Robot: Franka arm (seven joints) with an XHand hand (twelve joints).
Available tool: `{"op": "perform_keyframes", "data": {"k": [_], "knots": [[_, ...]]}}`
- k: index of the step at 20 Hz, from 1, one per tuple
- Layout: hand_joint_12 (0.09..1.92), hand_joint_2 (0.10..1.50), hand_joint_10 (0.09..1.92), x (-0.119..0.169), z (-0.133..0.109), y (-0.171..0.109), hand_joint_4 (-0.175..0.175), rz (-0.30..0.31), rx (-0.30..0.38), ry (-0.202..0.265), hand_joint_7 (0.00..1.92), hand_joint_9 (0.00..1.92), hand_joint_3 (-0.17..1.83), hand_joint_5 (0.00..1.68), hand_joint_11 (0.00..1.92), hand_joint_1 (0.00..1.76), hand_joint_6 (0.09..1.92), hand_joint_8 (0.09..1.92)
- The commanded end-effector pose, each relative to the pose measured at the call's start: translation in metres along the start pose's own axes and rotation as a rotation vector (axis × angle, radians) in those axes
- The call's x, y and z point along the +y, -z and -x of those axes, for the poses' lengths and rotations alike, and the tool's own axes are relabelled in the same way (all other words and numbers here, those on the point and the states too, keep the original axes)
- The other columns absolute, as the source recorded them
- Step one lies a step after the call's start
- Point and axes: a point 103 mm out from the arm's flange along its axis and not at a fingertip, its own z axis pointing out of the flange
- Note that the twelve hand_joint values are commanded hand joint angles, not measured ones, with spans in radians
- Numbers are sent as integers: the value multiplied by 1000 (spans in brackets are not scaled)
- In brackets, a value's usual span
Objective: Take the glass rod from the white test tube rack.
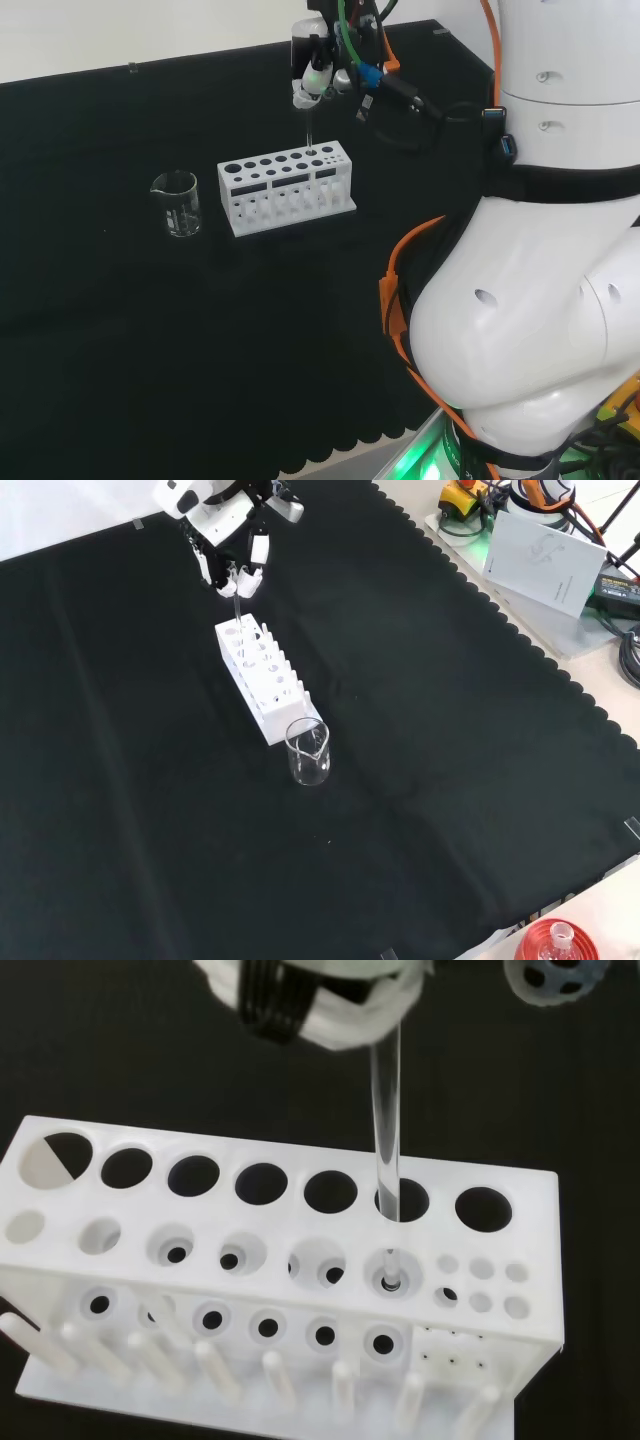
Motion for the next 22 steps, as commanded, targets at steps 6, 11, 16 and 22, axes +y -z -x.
{"op": "perform_keyframes", "data": {"k": [6,11,16,22], "knots": [[476,542,89,-6,2,14,-175,101,-26,9,1434,1753,857,1189,1639,1328,774,622],[455,517,89,-9,4,20,-175,110,-26,3,1442,1764,896,1201,1651,1331,778,626],[445,495,89,-14,2,27,-175,99,-51,-14,1463,1771,920,1224,1660,1335,749,603],[429,481,87,-26,-3,38,-175,88,-64,-23,1495,1780,925,1251,1673,1339,696,549]]}}
